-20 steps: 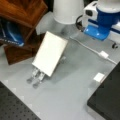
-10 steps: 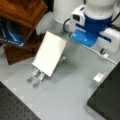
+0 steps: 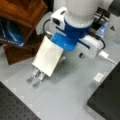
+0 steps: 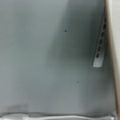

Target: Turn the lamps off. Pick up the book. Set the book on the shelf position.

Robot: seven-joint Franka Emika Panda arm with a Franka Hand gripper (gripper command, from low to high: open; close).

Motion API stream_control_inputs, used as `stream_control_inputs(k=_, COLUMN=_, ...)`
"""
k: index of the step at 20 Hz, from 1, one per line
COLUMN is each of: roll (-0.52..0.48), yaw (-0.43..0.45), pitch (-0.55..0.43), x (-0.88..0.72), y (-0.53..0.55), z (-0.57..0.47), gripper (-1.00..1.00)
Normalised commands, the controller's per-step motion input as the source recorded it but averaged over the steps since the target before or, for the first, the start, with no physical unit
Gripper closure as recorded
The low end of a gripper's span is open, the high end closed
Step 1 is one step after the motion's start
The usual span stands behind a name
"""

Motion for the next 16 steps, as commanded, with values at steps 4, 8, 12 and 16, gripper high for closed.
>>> stream_control_inputs(k=4, roll=-0.641, yaw=0.011, pitch=0.29, x=0.37, y=0.1, z=0.04, gripper=-1.0)
stream_control_inputs(k=8, roll=-0.698, yaw=-0.017, pitch=0.245, x=0.28, y=0.14, z=-0.02, gripper=-1.0)
stream_control_inputs(k=12, roll=-0.581, yaw=-0.048, pitch=0.211, x=0.23, y=0.13, z=-0.01, gripper=-1.0)
stream_control_inputs(k=16, roll=-0.536, yaw=-0.063, pitch=0.158, x=0.2, y=0.1, z=-0.01, gripper=-1.0)
